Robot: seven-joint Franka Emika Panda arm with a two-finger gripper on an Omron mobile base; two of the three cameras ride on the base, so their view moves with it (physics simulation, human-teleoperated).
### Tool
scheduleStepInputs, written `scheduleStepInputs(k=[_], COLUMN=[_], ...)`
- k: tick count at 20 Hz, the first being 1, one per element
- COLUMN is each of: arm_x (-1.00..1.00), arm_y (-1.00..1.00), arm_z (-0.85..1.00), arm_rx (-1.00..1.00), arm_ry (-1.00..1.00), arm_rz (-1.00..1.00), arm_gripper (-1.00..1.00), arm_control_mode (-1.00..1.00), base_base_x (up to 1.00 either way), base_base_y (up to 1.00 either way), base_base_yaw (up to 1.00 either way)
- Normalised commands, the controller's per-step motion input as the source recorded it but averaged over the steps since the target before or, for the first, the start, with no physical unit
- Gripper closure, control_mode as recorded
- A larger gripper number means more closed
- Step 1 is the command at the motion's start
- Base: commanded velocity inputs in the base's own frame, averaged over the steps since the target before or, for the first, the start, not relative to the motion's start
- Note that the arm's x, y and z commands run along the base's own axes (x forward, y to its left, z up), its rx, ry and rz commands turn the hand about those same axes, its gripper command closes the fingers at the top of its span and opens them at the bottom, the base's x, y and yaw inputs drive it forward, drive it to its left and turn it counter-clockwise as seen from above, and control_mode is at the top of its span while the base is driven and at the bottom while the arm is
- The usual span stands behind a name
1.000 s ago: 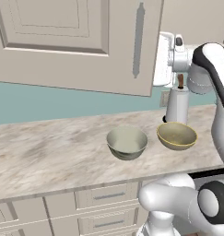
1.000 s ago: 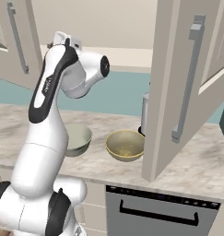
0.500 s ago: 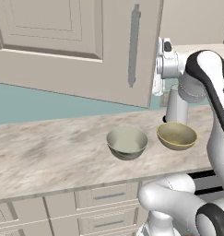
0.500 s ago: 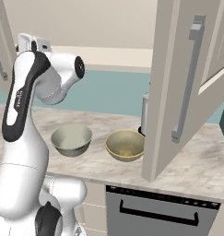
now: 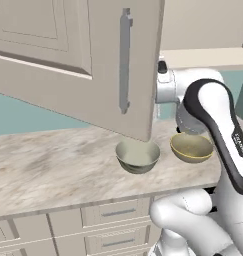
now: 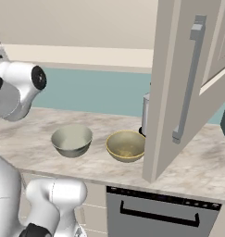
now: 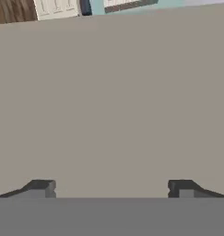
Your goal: Open the cabinet. Pick the bowls from the counter and place them in the cabinet. Then close the cabinet.
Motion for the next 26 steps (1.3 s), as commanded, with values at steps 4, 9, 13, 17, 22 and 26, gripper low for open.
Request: scheduleStepInputs(k=[4,9,13,17,22,26], arm_x=[-0.78,-0.33,-0.34,-0.28,-0.23,-0.24], arm_y=[1.0,0.45,-0.46,-1.0,-1.0,-1.0], arm_z=[-0.12,0.0,0.16,0.31,0.19,0.01], arm_rx=[0.0,0.0,0.0,0.0,0.03,0.08], arm_ry=[-0.09,-0.02,0.08,0.24,0.46,0.65], arm_rz=[0.03,-0.01,-0.08,-0.12,-0.22,-0.39], arm_gripper=[-1.0,-1.0,-1.0,-1.0,-1.0,-1.0], arm_control_mode=[-1.0,-1.0,-1.0,-1.0,-1.0,-1.0], base_base_x=[0.0,0.0,0.0,0.0,0.0,0.0], base_base_y=[0.0,0.0,0.0,0.0,0.0,0.0], base_base_yaw=[0.0,0.0,0.0,0.0,0.0,0.0])
